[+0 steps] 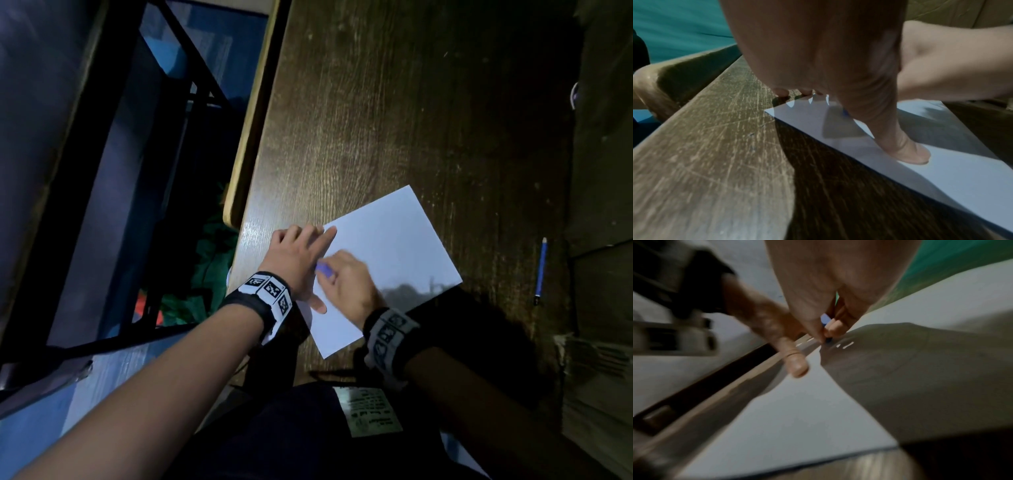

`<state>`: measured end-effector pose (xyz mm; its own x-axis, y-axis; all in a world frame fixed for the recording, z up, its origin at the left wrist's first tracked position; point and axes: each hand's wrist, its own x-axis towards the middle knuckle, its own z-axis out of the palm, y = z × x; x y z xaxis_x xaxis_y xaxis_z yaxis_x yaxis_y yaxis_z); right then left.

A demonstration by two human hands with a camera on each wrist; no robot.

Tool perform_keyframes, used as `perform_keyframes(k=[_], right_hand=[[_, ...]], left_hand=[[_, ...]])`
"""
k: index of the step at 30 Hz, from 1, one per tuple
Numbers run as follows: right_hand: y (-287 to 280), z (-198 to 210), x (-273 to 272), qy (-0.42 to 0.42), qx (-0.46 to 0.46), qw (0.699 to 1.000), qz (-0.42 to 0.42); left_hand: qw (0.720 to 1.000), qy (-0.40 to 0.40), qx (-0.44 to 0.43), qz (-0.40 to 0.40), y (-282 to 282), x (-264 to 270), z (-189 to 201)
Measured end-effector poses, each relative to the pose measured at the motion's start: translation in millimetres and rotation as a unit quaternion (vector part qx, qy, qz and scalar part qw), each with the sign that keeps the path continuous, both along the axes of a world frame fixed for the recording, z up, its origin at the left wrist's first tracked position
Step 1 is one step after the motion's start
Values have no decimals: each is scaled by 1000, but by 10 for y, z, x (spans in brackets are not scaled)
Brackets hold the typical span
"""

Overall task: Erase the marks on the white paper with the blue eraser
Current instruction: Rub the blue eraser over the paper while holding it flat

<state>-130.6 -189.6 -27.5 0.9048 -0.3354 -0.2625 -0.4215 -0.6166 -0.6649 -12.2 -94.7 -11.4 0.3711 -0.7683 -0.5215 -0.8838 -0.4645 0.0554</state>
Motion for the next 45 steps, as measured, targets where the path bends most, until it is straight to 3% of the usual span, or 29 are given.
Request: perform_keyframes(k=[2,5,7,8,10,12,14,16,17,19,22,23,26,28,30,32,34,38,41,45], right_hand=[[-163,47,30,-7,15,1000,26],[-701,2,277,-23,-66,982,-178],[-703,-79,265,-35,-80,969,-230],[-525,-97,222,-25,-66,978,-197],[-62,-56,34,-16,-15,999,-50],[-65,-6,-29,-24,5,999,35],[-417,-8,163,-2,-26,998,-56],[-744,-58,287,-26,-94,977,-187],[-755,-94,290,-39,-110,970,-214],[-417,-115,213,-20,-68,985,-158],[-15,-68,-14,-18,20,999,33],[-126,-77,29,-32,16,999,28],[-682,-151,289,-41,-68,980,-180],[-724,-246,279,-35,-86,966,-242],[-330,-266,160,-32,-49,981,-186],[54,-196,-70,-61,10,996,-66],[90,-186,-241,-71,43,996,-19],[-268,-194,-369,-133,-50,984,-105],[-536,-230,-406,-135,-137,961,-198],[-836,-231,-377,-99,-67,978,-171]], left_hand=[[1000,3,1,2,-1,0,-5],[1000,22,-2,5,15,5,6],[1000,22,-5,5,14,5,8],[1000,20,-5,5,10,5,2],[1000,12,-6,5,13,5,-20],[1000,5,-4,2,14,3,-35],[1000,11,-4,3,25,8,-33],[1000,18,-5,3,29,14,-19],[1000,19,-7,4,29,13,-15],[1000,14,-9,4,19,16,-26],[1000,11,-12,6,18,9,-69],[1000,11,-12,5,18,12,-76],[1000,25,-12,8,22,34,-62],[999,31,-12,10,29,32,-55],[1000,25,-14,8,29,35,-63],[1000,10,-22,8,28,27,-92],[999,-5,-33,2,15,-5,-108],[997,34,-59,-19,129,0,-91],[987,81,-130,-47,447,60,-128],[977,92,-162,-101,793,33,-174]])
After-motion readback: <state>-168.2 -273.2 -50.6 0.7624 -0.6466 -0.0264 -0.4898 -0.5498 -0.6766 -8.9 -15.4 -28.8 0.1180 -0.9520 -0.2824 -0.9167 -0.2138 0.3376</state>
